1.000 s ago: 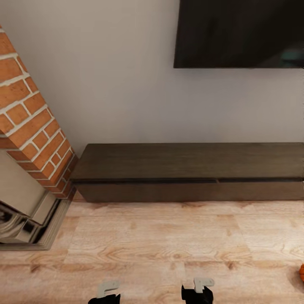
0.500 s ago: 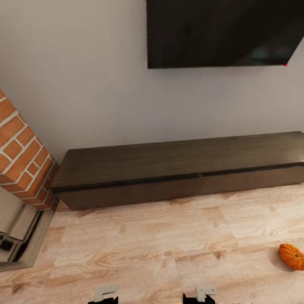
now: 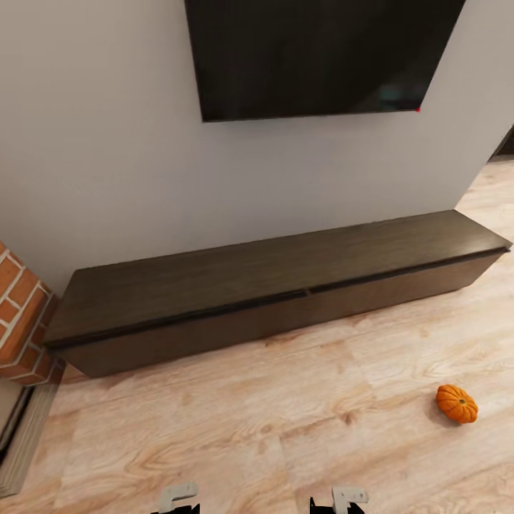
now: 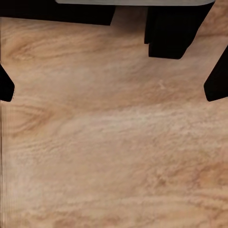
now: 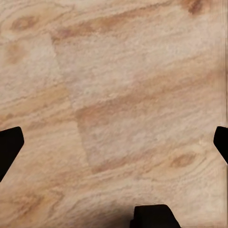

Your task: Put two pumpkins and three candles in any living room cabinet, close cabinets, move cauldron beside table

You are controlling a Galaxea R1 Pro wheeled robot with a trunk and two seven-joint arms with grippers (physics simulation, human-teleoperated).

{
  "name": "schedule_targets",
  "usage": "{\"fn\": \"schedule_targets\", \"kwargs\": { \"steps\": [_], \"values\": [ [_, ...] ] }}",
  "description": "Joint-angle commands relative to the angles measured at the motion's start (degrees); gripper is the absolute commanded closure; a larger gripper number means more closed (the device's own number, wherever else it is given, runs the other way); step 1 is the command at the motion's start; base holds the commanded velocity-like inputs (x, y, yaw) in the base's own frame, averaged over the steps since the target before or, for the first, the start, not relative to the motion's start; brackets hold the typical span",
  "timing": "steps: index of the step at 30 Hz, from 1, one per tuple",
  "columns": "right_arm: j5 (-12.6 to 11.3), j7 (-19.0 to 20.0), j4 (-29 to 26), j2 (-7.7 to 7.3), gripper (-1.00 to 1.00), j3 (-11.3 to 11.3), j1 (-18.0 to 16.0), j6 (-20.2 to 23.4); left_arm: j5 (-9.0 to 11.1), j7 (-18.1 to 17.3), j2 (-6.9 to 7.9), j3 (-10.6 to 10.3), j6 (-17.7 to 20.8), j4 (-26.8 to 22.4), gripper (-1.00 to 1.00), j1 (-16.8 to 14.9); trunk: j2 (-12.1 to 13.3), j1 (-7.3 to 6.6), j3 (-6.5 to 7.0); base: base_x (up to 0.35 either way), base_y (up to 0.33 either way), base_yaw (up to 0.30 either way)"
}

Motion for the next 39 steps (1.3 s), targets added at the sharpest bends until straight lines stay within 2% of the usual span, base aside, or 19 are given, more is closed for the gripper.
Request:
{"fn": "schedule_targets", "kwargs": {
  "steps": [1,39],
  "values": [
    [0.00,0.00,0.00,0.00,-1.00,-0.01,0.00,0.00,-0.02,0.00,0.00,0.00,0.00,0.00,-1.00,0.01,0.00,0.00,0.06,0.000,0.000,-0.273],
    [0.06,0.05,0.09,-0.03,-1.00,-0.01,0.09,0.00,0.00,0.00,0.00,0.00,0.00,0.00,-1.00,0.06,0.00,0.00,2.28,0.000,0.000,-0.261]
  ]
}}
